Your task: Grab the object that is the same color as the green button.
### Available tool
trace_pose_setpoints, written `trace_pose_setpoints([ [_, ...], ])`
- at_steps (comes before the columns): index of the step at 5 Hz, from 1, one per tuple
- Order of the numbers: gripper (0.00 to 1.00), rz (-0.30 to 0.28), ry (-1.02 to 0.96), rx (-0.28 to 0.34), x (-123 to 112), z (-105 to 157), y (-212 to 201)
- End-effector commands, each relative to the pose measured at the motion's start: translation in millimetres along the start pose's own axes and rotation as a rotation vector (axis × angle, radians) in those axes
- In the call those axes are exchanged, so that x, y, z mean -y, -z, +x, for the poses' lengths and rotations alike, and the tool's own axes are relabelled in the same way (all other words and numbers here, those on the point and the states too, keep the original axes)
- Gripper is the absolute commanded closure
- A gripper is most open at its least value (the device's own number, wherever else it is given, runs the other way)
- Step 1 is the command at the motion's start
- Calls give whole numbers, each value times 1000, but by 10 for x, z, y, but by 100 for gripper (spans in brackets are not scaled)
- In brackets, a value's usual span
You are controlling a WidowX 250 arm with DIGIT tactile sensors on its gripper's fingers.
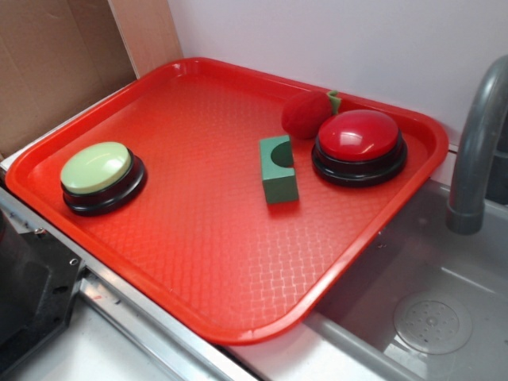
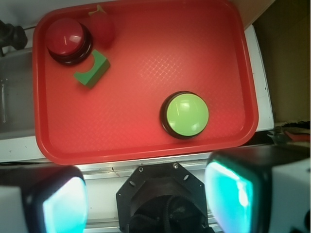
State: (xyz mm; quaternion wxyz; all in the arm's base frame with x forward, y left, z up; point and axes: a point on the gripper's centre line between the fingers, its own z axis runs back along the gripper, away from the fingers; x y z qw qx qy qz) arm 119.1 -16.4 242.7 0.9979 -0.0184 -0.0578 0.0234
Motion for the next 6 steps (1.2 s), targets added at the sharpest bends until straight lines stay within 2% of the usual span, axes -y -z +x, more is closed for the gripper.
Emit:
trace_pose_setpoints([
  [1,0,0,0,0,0,0,0],
  [3,0,-87,-67,-24,260,330,444],
  [4,0,-139,-139,-3,296,529,670],
  [5,0,-155,-262,13,424,781,1060],
  [6,0,-107,-381,50,496,947,1334],
])
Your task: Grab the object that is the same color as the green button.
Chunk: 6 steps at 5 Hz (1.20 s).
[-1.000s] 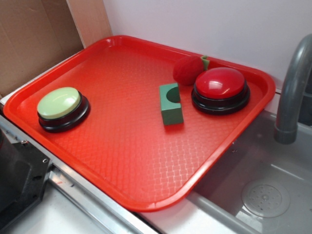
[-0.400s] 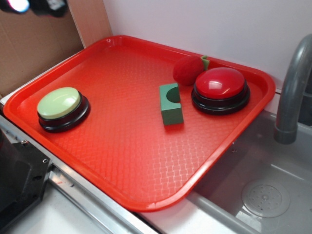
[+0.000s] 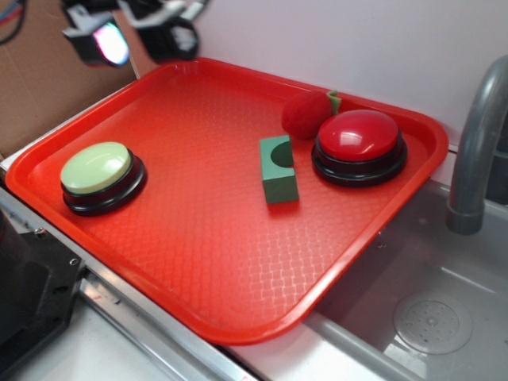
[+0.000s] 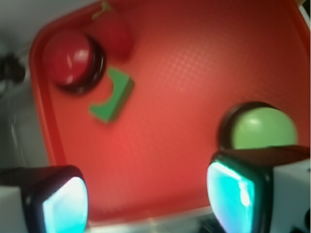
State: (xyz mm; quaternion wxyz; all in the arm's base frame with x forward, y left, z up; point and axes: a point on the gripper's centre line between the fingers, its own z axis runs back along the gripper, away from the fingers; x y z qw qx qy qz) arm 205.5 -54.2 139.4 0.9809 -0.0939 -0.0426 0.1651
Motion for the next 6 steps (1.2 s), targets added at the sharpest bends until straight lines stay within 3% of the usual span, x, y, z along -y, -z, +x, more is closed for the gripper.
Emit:
trace_pose_setpoints([
  [1,0,-19,-142,56,149,284,435],
  [5,0,-6,-199,62,196,475,999],
  [6,0,30,-191,61,189,514,1037],
])
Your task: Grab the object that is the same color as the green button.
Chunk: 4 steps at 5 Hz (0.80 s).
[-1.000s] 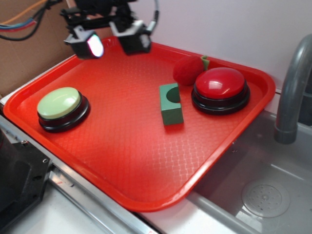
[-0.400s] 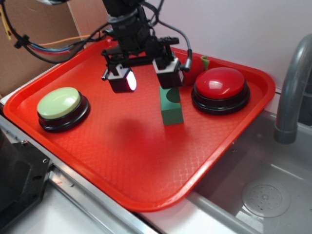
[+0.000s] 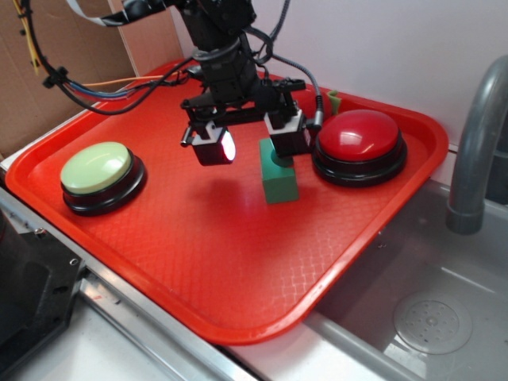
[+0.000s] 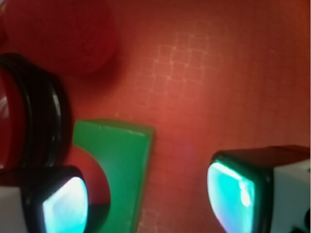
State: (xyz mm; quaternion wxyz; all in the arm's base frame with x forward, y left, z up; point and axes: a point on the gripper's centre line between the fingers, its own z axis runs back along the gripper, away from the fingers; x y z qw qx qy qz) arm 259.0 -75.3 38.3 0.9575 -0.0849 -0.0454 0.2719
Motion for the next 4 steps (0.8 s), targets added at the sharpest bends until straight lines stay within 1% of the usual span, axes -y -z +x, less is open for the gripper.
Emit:
trace_pose_setpoints([
  [1,0,42,33,18,14,102,-1],
  [2,0,92,21,26,-30,38,22],
  [3,100,122,9,42,-82,42,4],
  [4,100,137,-12,56,-96,52,11],
])
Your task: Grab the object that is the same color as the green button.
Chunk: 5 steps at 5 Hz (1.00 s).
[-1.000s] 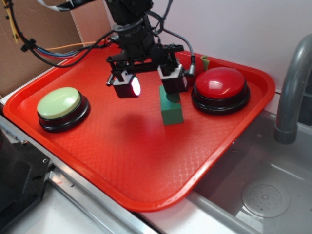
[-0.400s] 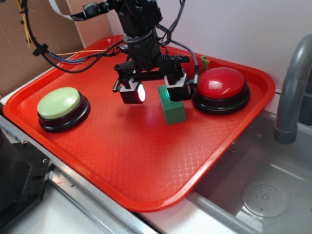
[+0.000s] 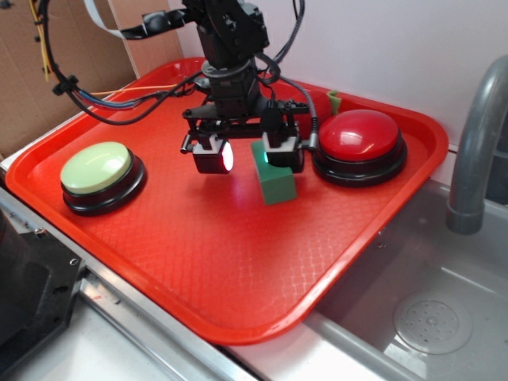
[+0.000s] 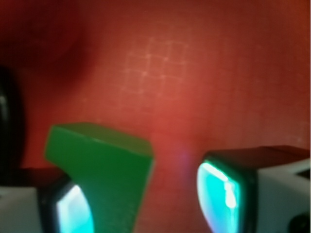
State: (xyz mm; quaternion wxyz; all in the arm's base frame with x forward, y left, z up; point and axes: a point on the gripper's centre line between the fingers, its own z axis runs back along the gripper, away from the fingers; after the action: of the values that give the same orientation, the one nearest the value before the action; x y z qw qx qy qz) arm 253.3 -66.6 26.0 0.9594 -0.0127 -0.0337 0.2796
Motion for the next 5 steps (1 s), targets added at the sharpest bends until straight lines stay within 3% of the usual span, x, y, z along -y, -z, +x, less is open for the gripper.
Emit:
trace_pose_setpoints([
  [1,100,-6,12,27,40,51,-41],
  [2,100,-22,75,19,67,68,-121],
  [3,100,-2,149,36,44,79,-338],
  [5,100,0,398,6,-72,183,-1056],
])
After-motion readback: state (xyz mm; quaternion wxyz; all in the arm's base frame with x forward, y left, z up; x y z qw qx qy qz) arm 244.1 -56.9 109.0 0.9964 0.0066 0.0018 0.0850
